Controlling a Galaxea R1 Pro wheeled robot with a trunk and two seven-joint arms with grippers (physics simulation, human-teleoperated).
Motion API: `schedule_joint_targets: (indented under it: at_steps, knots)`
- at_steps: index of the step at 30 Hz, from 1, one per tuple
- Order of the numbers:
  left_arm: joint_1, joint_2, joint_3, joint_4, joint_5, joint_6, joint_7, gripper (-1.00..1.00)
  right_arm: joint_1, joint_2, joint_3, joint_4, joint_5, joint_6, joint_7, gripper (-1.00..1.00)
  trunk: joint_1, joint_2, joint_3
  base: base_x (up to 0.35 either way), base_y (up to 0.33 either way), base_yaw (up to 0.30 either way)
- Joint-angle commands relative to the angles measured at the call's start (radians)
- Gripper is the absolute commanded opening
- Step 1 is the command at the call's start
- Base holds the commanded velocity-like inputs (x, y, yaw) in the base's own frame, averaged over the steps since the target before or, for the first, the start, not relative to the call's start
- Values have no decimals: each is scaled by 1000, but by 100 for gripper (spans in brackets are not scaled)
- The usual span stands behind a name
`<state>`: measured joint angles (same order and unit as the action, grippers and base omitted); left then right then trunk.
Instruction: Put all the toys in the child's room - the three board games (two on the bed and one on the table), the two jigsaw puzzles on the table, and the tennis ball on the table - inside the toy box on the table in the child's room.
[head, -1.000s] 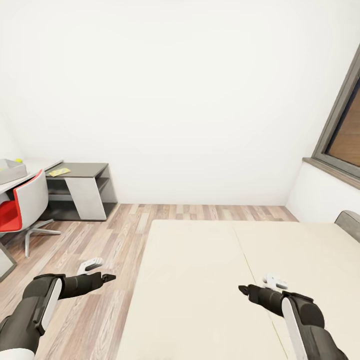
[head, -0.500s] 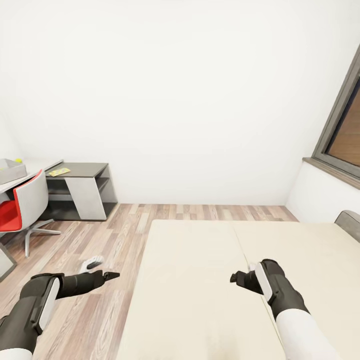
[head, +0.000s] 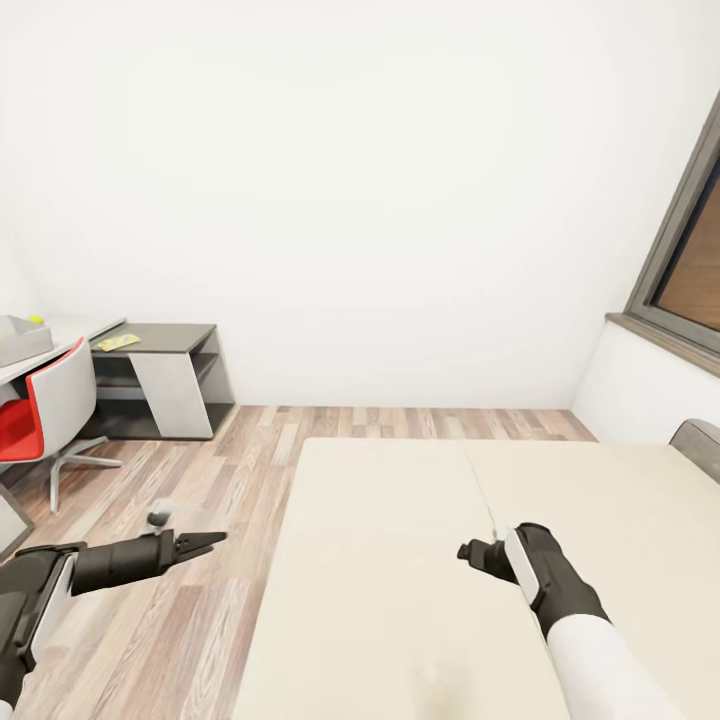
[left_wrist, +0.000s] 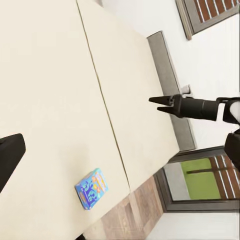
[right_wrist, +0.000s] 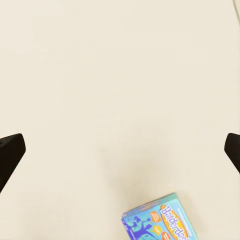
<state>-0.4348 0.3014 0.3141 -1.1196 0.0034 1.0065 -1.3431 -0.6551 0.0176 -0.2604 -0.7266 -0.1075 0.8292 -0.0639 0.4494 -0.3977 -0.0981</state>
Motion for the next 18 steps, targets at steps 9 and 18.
schedule_joint_targets:
  at_steps: [9,18]
  knots:
    - [-1,3,-6,3,-1,9,-24,100,-1,-6,-2,38,-5,-1,-8,100,1,-2,-16,0,0,0]
    - [-1,5,-4,3,0,10,-29,100,-1,-9,0,165,-2,-68,-8,100,1,-2,-30,0,0,0]
